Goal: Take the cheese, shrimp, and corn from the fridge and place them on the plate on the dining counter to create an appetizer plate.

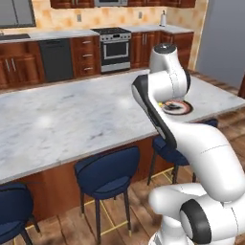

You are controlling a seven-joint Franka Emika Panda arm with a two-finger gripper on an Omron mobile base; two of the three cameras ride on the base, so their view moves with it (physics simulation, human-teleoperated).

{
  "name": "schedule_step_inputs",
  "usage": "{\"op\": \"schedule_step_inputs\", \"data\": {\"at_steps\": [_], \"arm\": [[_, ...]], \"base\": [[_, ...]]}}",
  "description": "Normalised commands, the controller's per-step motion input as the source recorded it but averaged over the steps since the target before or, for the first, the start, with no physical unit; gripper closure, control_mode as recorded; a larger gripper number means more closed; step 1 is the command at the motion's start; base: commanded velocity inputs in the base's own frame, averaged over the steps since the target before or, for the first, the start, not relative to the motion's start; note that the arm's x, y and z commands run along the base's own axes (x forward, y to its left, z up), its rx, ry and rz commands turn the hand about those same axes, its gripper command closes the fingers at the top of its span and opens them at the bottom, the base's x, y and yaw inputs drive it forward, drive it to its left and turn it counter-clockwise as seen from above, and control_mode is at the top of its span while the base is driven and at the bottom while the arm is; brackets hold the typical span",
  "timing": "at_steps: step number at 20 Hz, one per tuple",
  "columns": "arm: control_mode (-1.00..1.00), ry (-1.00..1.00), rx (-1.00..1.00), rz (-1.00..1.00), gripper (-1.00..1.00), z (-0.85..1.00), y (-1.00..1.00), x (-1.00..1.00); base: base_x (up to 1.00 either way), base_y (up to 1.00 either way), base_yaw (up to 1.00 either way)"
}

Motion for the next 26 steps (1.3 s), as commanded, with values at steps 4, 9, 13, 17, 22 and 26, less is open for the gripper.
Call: {"op": "schedule_step_inputs", "data": {"at_steps": [4, 9, 13, 17, 22, 26], "arm": [[1.00, 0.00, 0.00, 0.00, 1.00, 0.00, 0.00, 0.00], [1.00, 0.00, 0.00, 0.00, 1.00, 0.00, 0.00, 0.00], [1.00, 0.00, 0.00, 0.00, 1.00, 0.00, 0.00, 0.00], [1.00, 0.00, 0.00, 0.00, 1.00, 0.00, 0.00, 0.00], [-1.00, 0.02, 0.07, 0.28, 1.00, -0.50, -0.71, 0.50], [-1.00, 0.02, 0.03, 0.31, 1.00, -0.99, -0.97, 0.54]], "base": [[0.24, -1.00, 0.37], [0.26, -1.00, 0.44], [0.52, -0.96, 0.46], [0.92, -0.88, 0.41], [0.18, -0.15, 0.08], [0.00, 0.00, 0.00]]}}
